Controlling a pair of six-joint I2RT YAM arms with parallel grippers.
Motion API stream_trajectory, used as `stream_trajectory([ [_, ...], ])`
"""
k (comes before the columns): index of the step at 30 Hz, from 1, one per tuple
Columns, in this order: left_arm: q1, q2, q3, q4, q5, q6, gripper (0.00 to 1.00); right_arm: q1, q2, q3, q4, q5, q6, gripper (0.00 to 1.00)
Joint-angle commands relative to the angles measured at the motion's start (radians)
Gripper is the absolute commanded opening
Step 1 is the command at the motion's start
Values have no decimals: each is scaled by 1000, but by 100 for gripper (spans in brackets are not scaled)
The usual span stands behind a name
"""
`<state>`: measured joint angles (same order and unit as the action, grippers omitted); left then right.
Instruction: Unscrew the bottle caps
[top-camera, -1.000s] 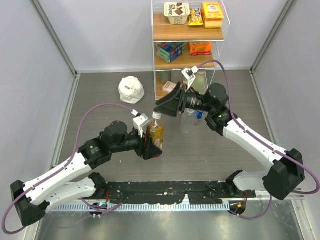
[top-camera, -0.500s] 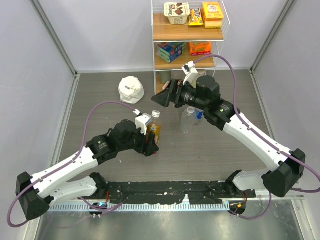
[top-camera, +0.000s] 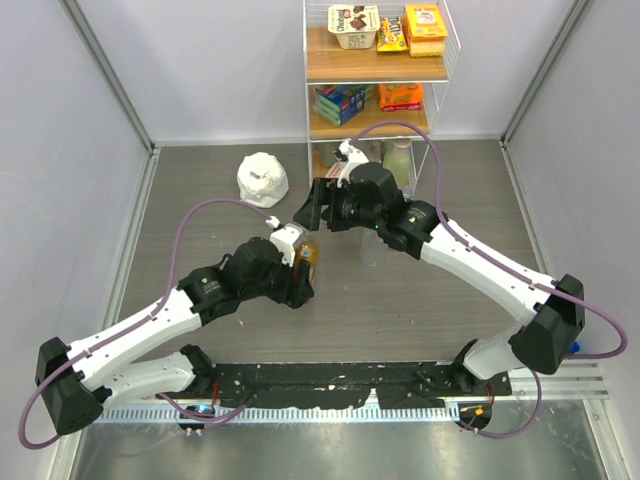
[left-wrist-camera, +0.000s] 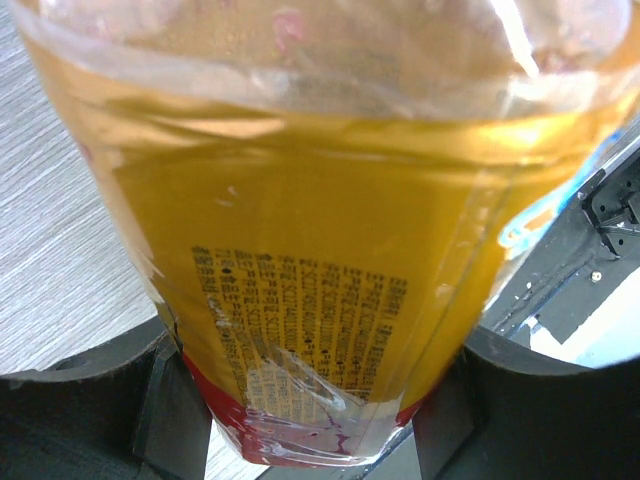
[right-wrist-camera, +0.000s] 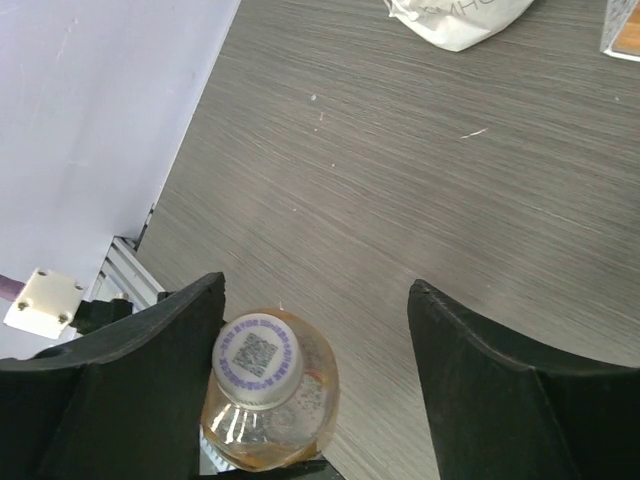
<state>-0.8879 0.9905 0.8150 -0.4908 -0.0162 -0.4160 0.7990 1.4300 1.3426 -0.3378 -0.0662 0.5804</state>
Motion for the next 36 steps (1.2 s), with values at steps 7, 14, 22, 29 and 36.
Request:
stream_trajectory([
  [7,0,10,49,9,-28,-6,0,17,20,64,10,-7,-19,56],
  [14,1,13,58,8,-39,-4,0,16,20,72,10,-46,-22,27],
  [22,1,17,72,6,-41,-7,0,16,-8,60,20,-69,-53,2],
  [29,3,20,70,9,-48,-14,0,16,-45,44,42,-83,-65,33],
  [36,1,33,72,3,-64,-27,0,16,-52,23,57,-83,-50,58],
])
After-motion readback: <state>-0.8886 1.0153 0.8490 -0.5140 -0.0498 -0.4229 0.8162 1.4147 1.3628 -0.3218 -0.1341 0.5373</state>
